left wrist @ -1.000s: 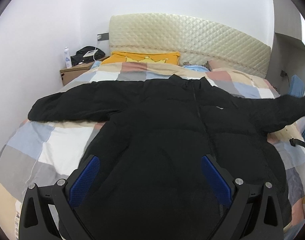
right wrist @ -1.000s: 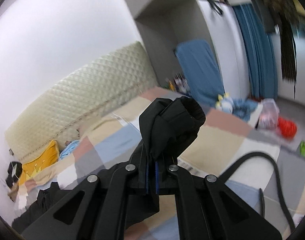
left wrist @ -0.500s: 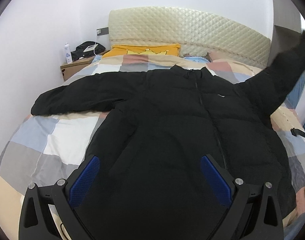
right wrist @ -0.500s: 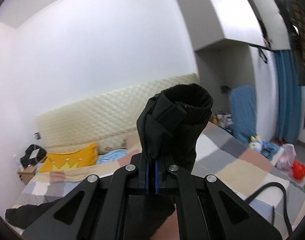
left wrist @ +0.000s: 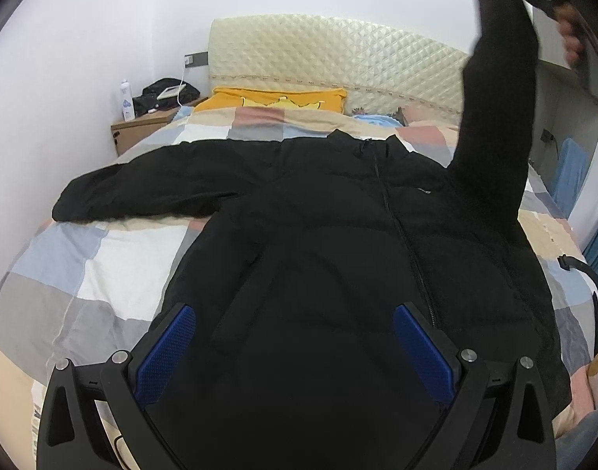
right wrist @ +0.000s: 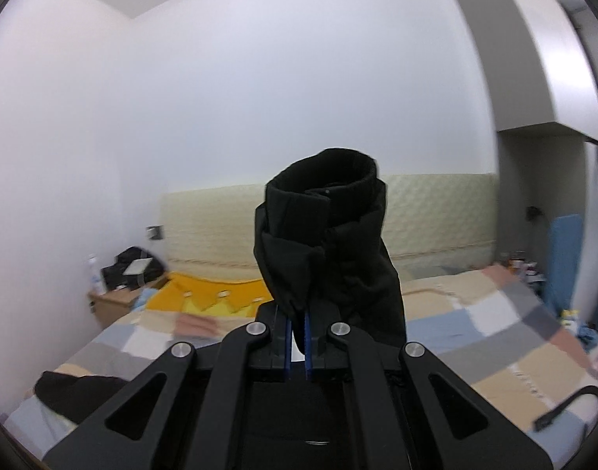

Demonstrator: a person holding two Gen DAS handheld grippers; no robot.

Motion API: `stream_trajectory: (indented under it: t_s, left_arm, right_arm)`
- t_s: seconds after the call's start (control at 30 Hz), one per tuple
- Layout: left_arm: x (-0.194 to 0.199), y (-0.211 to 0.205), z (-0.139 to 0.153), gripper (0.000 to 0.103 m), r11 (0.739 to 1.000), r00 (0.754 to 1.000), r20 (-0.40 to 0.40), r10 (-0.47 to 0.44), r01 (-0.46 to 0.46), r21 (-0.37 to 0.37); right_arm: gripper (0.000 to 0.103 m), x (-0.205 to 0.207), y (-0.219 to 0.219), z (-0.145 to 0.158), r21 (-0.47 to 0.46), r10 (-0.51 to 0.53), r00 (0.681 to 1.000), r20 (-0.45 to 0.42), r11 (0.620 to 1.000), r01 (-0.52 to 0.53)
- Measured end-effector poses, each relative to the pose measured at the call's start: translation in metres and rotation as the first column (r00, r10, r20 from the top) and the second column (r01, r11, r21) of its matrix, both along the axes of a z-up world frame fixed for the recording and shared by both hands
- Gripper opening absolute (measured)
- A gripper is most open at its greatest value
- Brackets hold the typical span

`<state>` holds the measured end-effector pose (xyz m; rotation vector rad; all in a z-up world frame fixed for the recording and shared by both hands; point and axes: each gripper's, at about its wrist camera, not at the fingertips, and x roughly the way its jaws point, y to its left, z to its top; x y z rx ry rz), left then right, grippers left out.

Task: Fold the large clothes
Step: 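Lift the sleeve with the right gripper and lay it across the jacket body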

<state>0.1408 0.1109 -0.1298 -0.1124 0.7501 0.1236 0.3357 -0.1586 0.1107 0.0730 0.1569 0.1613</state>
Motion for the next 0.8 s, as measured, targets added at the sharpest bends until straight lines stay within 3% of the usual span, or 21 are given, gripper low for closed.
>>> stream_trajectory:
  t_s: [0.23,0.4,0.67,0.8]
  left_arm:
    - [0.006,0.013,-0.009,0.102,0.998,0.998,-0.038,0.055,-0.054,0.031]
    - [0.011,0.032,-0.018,0.102,0.997,0.995,-0.071,0.077,-0.079,-0.021]
    - [0.009,0.059,-0.025,0.102,0.989,0.988,-0.087,0.13,-0.136,-0.059]
    - [0.008,0.069,-0.025,0.102,0.983,0.984,-0.084,0.154,-0.161,-0.087]
  right_arm:
    - [0.004,0.02,0.093,-0.061,-0.042,0.169,0.982,-0.085,0.984,-0.173]
    - [0.004,0.022,0.142,-0.129,-0.073,0.267,0.947,-0.181,0.956,-0.284]
    - [0.006,0.024,0.2,-0.233,-0.124,0.368,0.863,-0.346,0.894,-0.431]
    - [0.007,0.023,0.215,-0.281,-0.064,0.4,0.795,-0.456,0.876,-0.478]
